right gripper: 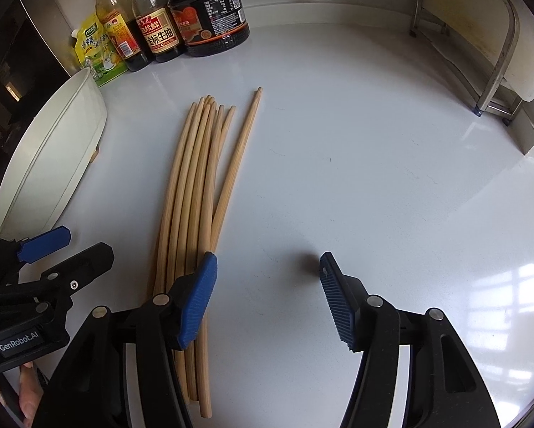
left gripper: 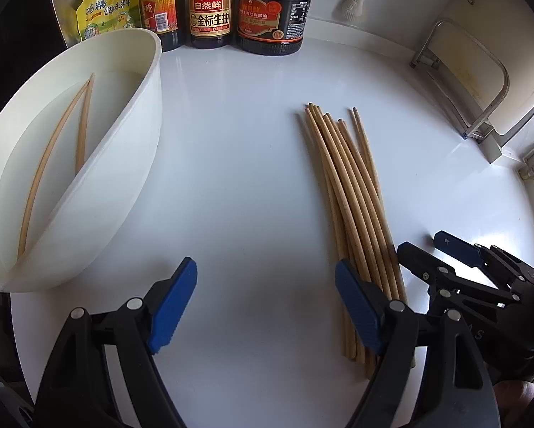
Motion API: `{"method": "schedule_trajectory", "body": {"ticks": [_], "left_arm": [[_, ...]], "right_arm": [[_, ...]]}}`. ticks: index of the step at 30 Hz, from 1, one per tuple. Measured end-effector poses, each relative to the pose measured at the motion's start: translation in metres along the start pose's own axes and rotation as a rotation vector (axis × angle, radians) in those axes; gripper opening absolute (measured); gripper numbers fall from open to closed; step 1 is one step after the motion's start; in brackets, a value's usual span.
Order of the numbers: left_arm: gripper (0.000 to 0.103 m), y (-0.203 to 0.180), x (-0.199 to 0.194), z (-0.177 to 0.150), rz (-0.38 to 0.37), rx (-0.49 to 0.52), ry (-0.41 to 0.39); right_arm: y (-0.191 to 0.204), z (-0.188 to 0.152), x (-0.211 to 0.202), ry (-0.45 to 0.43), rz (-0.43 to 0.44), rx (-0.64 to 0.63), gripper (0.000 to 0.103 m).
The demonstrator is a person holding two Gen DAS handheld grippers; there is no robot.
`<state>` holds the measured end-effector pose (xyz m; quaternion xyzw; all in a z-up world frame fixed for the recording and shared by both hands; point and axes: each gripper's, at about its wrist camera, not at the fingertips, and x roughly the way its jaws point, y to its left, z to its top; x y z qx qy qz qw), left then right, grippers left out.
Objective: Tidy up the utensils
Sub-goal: 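Move the open right tool back to the chopstick pile, then close the right tool on another chopstick from the pile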
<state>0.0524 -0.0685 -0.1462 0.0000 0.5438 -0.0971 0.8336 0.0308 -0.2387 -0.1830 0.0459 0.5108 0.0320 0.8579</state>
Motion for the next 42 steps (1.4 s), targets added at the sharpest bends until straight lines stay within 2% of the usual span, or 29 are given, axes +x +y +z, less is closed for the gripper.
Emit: {"method": "schedule_trajectory", "body": {"ticks": [22, 36, 42], "left_arm": [[0.078, 0.016, 0.004, 0.0, 0.019, -0.023, 0.004], [0.078, 0.008, 0.013, -0.003, 0.001, -0.001, 0.02], [0.078, 0.002, 0.017, -0.004, 0.003, 0.014, 0.025]], "right_arm": [[0.021, 0.005, 0.002, 0.007, -0.008, -0.038, 0.058], [0.018, 0.005, 0.007, 0.001, -0.092, -0.056, 0.058], [0.005, 0.006, 0.006, -0.005, -0.1, -0.036, 0.058]]}}
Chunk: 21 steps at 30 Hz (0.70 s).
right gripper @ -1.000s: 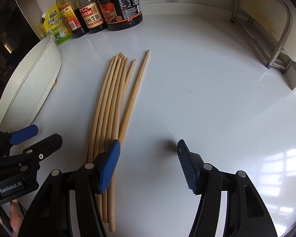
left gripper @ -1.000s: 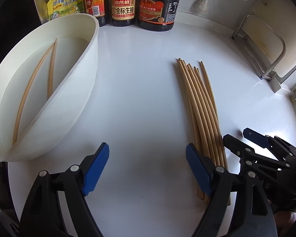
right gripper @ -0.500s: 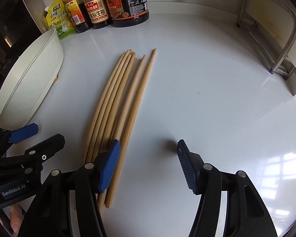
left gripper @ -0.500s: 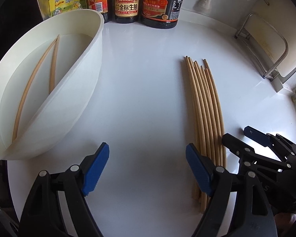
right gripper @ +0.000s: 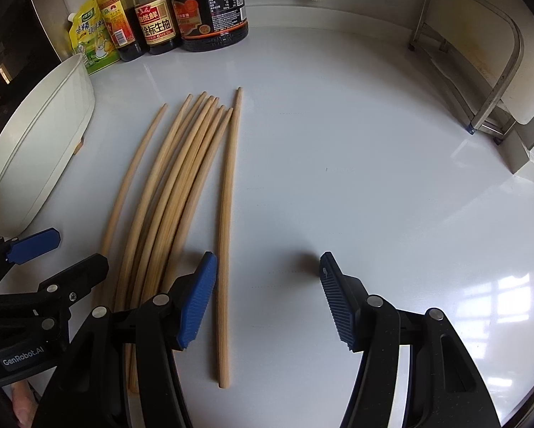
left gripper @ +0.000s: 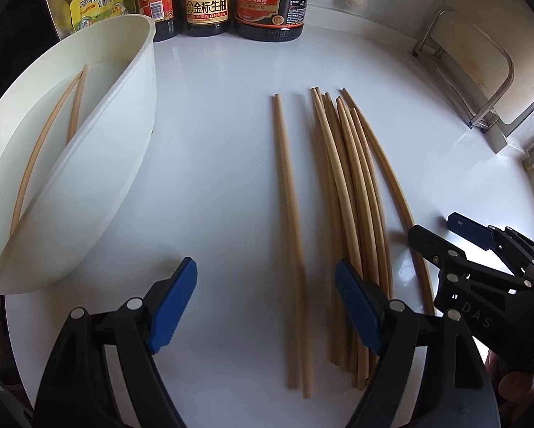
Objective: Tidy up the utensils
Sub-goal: 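Close the right tool on another chopstick from the pile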
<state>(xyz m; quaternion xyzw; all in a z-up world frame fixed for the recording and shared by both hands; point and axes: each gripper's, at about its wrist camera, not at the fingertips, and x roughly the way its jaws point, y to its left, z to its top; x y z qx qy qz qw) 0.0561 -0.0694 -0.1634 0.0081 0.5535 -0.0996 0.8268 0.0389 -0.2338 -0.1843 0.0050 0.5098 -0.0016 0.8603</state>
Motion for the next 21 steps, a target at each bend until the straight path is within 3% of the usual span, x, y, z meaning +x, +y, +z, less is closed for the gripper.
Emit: {"method": "schedule_trajectory", "body": {"ticks": [8, 21], "left_arm": [[0.078, 0.013, -0.006, -0.002, 0.055, -0.027, -0.051], [0.078, 0.049, -0.026, -0.013, 0.231, -0.118, -0.162]], "right_arm": [[-0.009, -0.003, -0.002, -0.006, 0.002, 0.008, 0.058], [-0.006, -0.003, -0.004, -0.017, 0.006, 0.002, 0.058]]}}
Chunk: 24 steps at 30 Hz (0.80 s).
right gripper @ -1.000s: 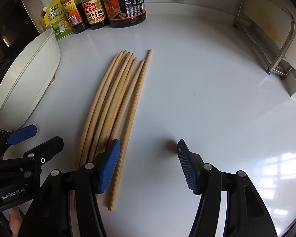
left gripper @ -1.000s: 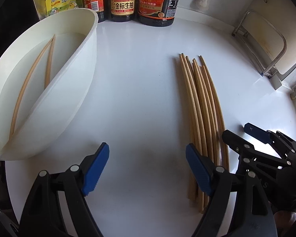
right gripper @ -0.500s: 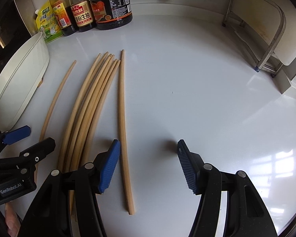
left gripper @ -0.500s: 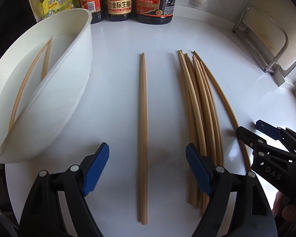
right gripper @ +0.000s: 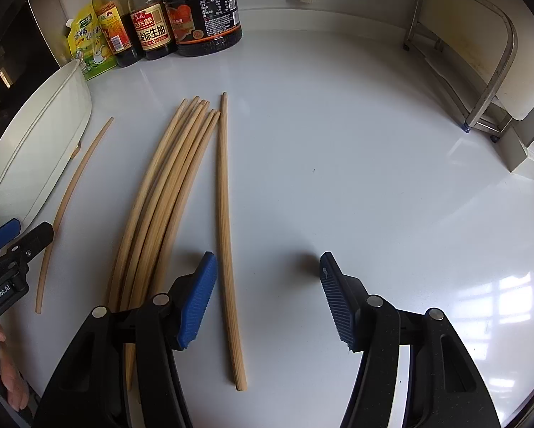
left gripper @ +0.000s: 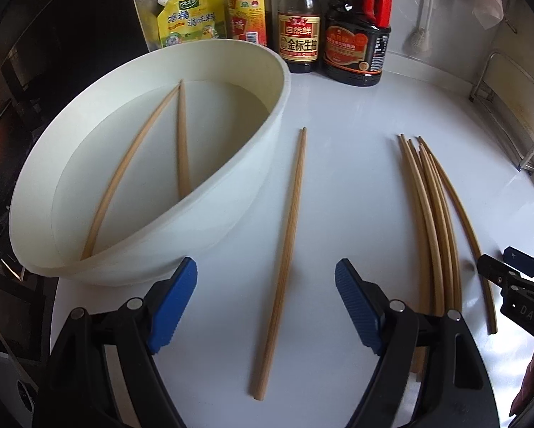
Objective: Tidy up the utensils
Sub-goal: 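Close the right tool on another chopstick from the pile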
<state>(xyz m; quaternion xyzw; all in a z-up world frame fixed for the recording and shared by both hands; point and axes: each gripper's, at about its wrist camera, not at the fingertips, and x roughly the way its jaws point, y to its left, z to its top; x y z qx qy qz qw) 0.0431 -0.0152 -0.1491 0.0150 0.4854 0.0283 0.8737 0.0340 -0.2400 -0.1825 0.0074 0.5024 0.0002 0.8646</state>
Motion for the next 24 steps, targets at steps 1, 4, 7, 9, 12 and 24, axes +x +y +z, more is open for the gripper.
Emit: {"method": "schedule_trajectory", "body": {"ticks": [1, 4, 7, 9, 12, 24], "left_arm": [[0.078, 0.002, 0.001, -0.001, -0.002, -0.007, 0.004], [0.078, 0.007, 0.003, -0.005, 0.016, -0.018, 0.011], [0.078, 0.012, 0.008, -0.007, 0.011, -0.031, 0.028], [0.078, 0.014, 0.012, -0.008, 0.001, -0.05, 0.043], [0.078, 0.014, 0.018, -0.008, 0.008, -0.053, 0.061], [0.062, -0.006, 0.019, 0.003, -0.055, -0.019, 0.05]], "right_arm": [[0.0, 0.0, 0.0, 0.0, 0.001, 0.0, 0.058], [0.0, 0.0, 0.0, -0.001, 0.0, -0.001, 0.058], [0.001, 0.0, -0.001, -0.003, -0.002, -0.005, 0.058], [0.001, 0.0, -0.001, -0.005, -0.005, -0.006, 0.057], [0.003, 0.0, -0.001, -0.008, -0.008, -0.014, 0.057], [0.012, 0.004, 0.003, -0.034, -0.021, -0.058, 0.047]]}}
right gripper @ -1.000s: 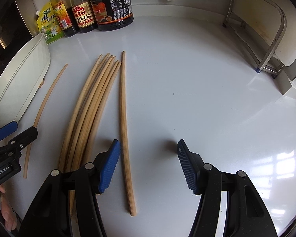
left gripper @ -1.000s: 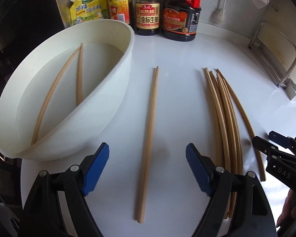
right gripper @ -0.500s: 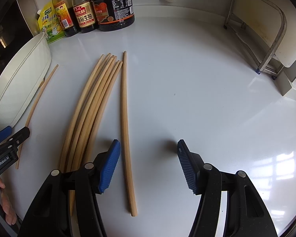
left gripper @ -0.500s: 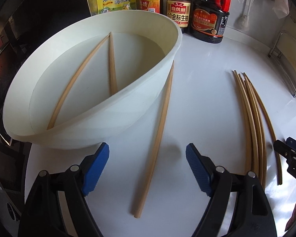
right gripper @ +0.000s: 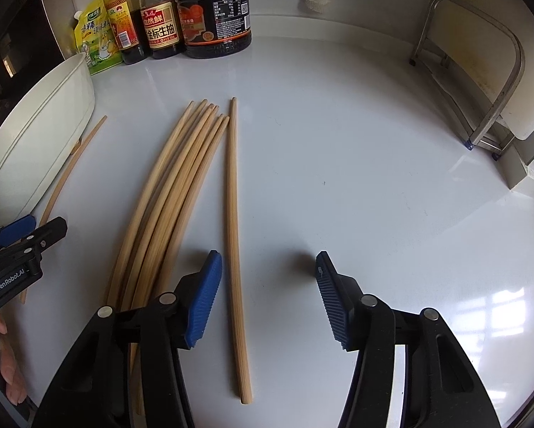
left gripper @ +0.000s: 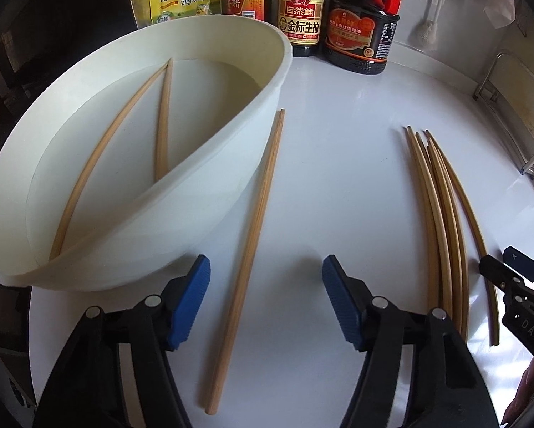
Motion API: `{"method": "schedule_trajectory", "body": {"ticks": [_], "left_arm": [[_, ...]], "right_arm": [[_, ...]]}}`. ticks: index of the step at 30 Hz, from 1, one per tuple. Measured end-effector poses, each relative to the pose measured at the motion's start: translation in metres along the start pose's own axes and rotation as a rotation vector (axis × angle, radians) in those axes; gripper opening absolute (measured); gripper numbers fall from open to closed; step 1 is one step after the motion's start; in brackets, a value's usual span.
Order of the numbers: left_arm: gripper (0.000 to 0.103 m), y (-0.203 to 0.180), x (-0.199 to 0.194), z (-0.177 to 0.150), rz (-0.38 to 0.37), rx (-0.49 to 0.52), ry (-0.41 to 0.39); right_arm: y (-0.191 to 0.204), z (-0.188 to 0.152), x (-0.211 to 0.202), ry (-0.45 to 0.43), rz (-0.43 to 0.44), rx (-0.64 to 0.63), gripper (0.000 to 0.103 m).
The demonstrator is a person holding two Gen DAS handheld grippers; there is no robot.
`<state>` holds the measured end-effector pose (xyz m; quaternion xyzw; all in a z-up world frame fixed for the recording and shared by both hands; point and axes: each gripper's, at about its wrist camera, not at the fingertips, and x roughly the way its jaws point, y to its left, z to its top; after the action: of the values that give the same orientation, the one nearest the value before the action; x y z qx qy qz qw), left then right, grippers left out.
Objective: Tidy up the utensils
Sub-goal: 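Close the right tool on another chopstick from the pile, then lift the chopstick with the right tool and carry it over the basin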
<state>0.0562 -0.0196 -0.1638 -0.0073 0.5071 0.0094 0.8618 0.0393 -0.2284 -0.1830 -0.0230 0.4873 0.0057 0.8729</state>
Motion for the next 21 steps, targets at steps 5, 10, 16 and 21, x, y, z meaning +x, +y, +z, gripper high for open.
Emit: {"method": "schedule_trajectory", "body": {"ticks": [5, 10, 16, 21], "left_arm": [[0.038, -0.011, -0.002, 0.003, -0.03, 0.038, -0.005], [0.008, -0.019, -0.004, 0.003, -0.059, 0.061, 0.002], [0.007, -0.024, -0.006, 0.0, -0.089, 0.07, 0.019], [0.007, -0.029, -0.009, -0.001, -0.125, 0.077, 0.044]], "right_arm": [[0.004, -0.001, -0.001, -0.005, 0.01, -0.021, 0.04], [0.008, -0.001, -0.002, -0.006, 0.02, -0.043, 0.026], [0.005, -0.001, -0.003, -0.001, 0.042, -0.022, 0.006], [-0.001, -0.004, -0.007, 0.01, 0.072, 0.02, 0.006]]}}
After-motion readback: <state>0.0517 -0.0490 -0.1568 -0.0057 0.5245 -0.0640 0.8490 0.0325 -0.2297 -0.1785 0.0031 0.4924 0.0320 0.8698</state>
